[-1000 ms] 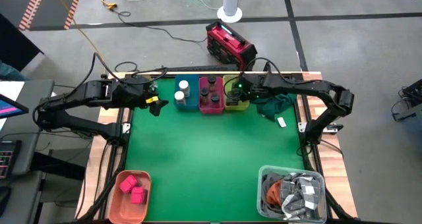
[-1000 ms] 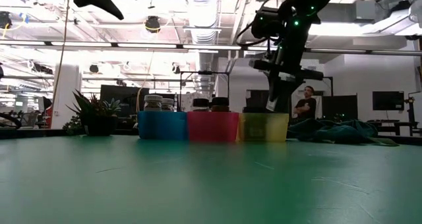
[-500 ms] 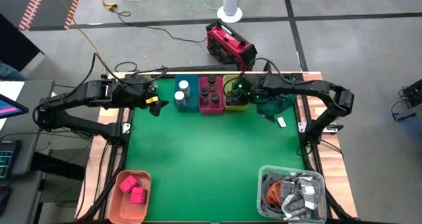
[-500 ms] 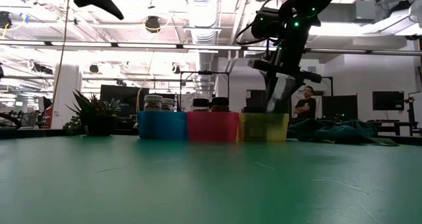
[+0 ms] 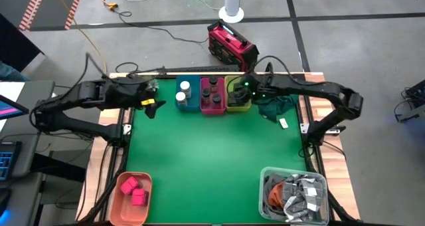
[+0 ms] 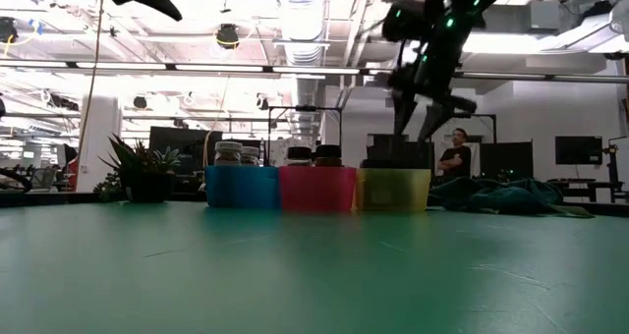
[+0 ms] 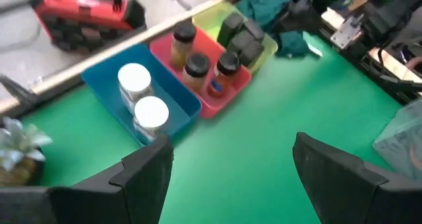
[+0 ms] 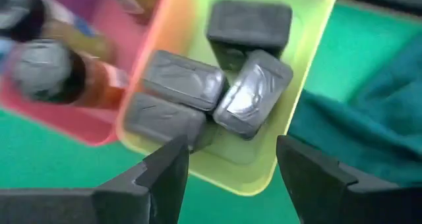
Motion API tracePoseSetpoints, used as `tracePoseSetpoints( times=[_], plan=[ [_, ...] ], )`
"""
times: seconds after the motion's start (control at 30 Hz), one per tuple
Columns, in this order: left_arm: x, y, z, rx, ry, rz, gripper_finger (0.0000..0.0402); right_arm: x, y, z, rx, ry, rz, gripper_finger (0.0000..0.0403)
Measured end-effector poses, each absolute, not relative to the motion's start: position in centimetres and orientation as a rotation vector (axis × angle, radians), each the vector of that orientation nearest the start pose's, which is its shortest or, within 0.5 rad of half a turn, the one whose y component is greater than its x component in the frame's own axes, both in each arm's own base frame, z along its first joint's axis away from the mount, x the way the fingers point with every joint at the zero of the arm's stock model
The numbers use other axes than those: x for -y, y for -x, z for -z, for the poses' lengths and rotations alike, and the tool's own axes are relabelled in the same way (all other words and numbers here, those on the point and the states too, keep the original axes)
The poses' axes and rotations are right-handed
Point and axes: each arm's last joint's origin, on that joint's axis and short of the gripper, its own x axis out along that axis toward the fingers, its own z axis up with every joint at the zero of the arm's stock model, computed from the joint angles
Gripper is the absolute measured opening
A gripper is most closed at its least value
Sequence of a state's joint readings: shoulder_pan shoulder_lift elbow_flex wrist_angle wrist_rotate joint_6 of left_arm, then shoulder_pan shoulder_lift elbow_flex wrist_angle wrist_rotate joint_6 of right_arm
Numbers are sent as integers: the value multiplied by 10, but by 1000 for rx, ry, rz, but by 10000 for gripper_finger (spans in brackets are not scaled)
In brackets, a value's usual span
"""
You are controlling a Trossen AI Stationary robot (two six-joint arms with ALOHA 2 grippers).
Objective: Sort spices by type
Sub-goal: Return to Home Position
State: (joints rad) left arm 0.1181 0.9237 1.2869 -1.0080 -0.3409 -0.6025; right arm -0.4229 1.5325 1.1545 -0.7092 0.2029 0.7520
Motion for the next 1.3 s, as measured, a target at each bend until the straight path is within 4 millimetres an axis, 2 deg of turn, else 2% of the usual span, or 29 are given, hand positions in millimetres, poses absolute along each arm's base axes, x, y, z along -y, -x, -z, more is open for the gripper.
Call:
tracePoseSetpoints(
  times=[0.17,0.3,0.4,0.57,0.73,0.9,1.07,1.17,1.3],
  plan=[
    [-22,-119,-411,-365,403,-566,300,115,-262,-282,-758,-610,849,256],
    [-18,-105,-398,-235,390,-494,300,109,-240,-292,-657,-595,823,255],
    [-16,-101,-371,-171,435,-453,300,104,-223,-286,-541,-640,769,255],
    [-15,-105,-319,-52,571,-384,300,92,-204,-267,-292,-772,561,255],
    [-14,-106,-280,91,658,-314,287,82,-188,-256,-151,-824,456,255],
    [-15,-97,-260,205,693,-320,255,80,-166,-262,-38,-815,450,255],
    [-16,-86,-246,228,705,-384,226,83,-134,-271,78,-777,474,255],
    [-16,-80,-239,213,718,-417,209,84,-116,-269,118,-784,486,255],
    [-16,-75,-237,207,724,-420,189,83,-103,-260,154,-823,456,255]
  ],
)
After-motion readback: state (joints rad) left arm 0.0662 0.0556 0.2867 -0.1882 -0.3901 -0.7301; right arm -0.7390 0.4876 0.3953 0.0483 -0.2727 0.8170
